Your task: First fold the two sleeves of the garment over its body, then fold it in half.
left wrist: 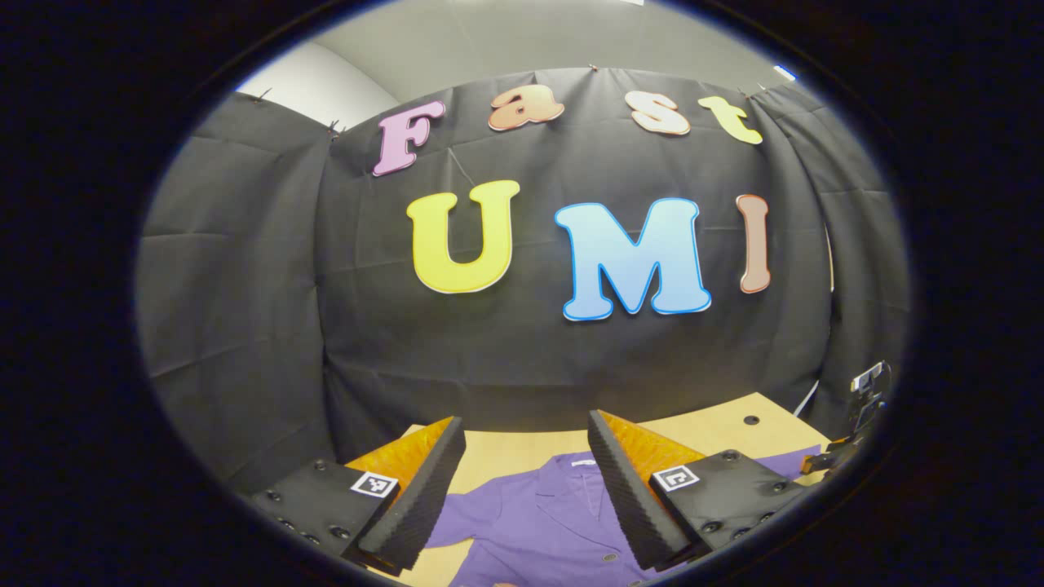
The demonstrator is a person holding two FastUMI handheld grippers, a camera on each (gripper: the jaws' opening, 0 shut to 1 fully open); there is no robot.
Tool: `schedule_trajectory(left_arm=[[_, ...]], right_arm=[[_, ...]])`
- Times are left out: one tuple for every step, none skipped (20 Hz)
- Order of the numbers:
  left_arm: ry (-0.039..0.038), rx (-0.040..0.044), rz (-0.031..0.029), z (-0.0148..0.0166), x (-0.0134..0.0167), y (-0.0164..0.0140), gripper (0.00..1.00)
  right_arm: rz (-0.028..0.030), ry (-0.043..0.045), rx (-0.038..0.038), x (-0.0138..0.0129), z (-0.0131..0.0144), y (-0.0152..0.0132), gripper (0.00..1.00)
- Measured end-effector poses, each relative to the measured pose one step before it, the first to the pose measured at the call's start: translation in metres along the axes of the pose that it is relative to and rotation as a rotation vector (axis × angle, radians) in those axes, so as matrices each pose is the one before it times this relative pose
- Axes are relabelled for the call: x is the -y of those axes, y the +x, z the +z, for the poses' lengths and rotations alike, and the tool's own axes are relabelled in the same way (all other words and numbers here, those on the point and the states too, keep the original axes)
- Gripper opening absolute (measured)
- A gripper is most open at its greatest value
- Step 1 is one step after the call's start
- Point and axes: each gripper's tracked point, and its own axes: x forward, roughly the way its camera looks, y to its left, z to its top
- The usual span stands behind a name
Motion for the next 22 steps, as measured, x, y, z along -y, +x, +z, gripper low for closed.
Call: schedule_trajectory(left_arm=[[0.00217, -0.00764, 0.00874, -0.0029, -0.00062, -0.00306, 1.0], [-0.00037, -0.00496, 0.00936, -0.00316, -0.0022, -0.00166, 1.0], [-0.00134, -0.00445, 0.00613, -0.00269, -0.00083, -0.00102, 1.0], [-0.00202, -0.00447, 0.00592, -0.00182, -0.00106, -0.00082, 1.0], [-0.00087, -0.00318, 0.00565, -0.00109, -0.00081, -0.00077, 1.0], [-0.00029, -0.0022, 0.00319, -0.00087, -0.00111, -0.0006, 1.0], [0.00019, -0.00268, 0.00389, -0.00117, -0.00081, -0.00113, 1.0], [0.00077, -0.0024, 0.00651, -0.00159, -0.00177, -0.00035, 1.0], [-0.00023, -0.00071, 0.00579, 0.0003, -0.00091, -0.00057, 1.0], [-0.00112, -0.00066, 0.00408, 0.00019, -0.00111, -0.00055, 1.0], [-0.0004, -0.00107, 0.00266, -0.00125, -0.00084, -0.00032, 1.0], [0.00043, -0.00142, 0.00336, -0.00173, -0.00143, -0.0002, 1.0], [-0.00147, -0.00003, -0.00028, 0.00037, 0.00002, -0.00017, 1.0], [-0.00171, -0.00272, 0.00023, -0.00139, -0.00082, 0.00123, 1.0], [0.00072, -0.0026, -0.00063, -0.0022, -0.0004, 0.00028, 1.0], [0.00083, -0.0019, -0.00035, -0.0006, -0.00089, 0.00119, 1.0], [0.00146, -0.00148, -0.00055, -0.00192, -0.00054, -0.00026, 1.0], [0.00124, -0.00111, -0.00135, 0.00061, 0.00023, 0.00078, 1.0], [0.00268, -0.00081, -0.00123, -0.00058, -0.00043, 0.00026, 1.0], [0.00096, 0.00018, -0.00477, 0.00022, -0.00074, 0.00059, 1.0], [0.00112, -0.00098, -0.00364, -0.00081, -0.00014, 0.00048, 1.0], [0.00152, 0.00059, -0.00571, -0.00034, 0.00018, 0.00142, 1.0]], right_arm=[[-0.01036, -0.01644, -0.02109, -0.0005, -0.00658, 0.00603, 0.95], [-0.00235, -0.01175, -0.02773, -0.00004, -0.00881, 0.00705, 0.95], [-0.00477, -0.00683, -0.01789, 0.00209, -0.00528, 0.00572, 0.95], [-0.00227, -0.00076, -0.01785, -0.00069, -0.00371, 0.00103, 0.95], [-0.00165, 0.00356, -0.01818, 0.00097, -0.003, 0.0014, 0.95], [0.00003, 0.00404, -0.0133, -0.00011, -0.0024, 0.00189, 0.95], [0.00017, 0.00671, -0.01774, -0.00031, -0.00148, 0.00121, 0.95], [0.0035, 0.00622, -0.01465, -0.00048, -0.00157, 0.00352, 0.95], [0.00827, 0.00844, -0.00697, -0.00279, -0.00172, 0.00077, 0.95], [0.01612, 0.0053, -0.01421, -0.0045, -0.00311, 0.00096, 0.96], [0.0177, 0.00921, 0.00092, -0.00159, 0.00234, -0.00395, 0.98], [0.03835, 0.06056, -0.01825, -0.00461, -0.00496, 0.00321, 0.91], [0.02089, 0.03634, -0.0185, -0.00576, -0.00277, 0.00137, 0.91], [0.00021, 0.0091, -0.00131, -0.00057, 0.00327, -0.00179, 0.77], [0.01849, -0.00971, 0.0013, -0.00995, 0.0009, 0.00228, 0.67], [-0.00966, -0.0032, -0.00904, -0.00303, 0.00048, -0.00017, 0.4], [0.02721, 0.01654, -0.00322, -0.00535, -0.0008, 0.00017, 0.4], [-0.02832, 0.03902, -0.02528, -0.00105, 0.00179, -0.00419, 0.22], [-0.01261, 0.01984, -0.0147, 0.00095, 0.00533, 0.00263, 0.04], [-0.0094, 0.00846, -0.01146, -0.00174, 0.00091, 0.00222, 0.04], [0.00749, 0.00827, -0.01268, -0.00258, 0.00058, 0.00079, 0.04], [0.00965, 0.026, -0.00813, -0.00344, 0.00426, -0.00119, 0.04]])
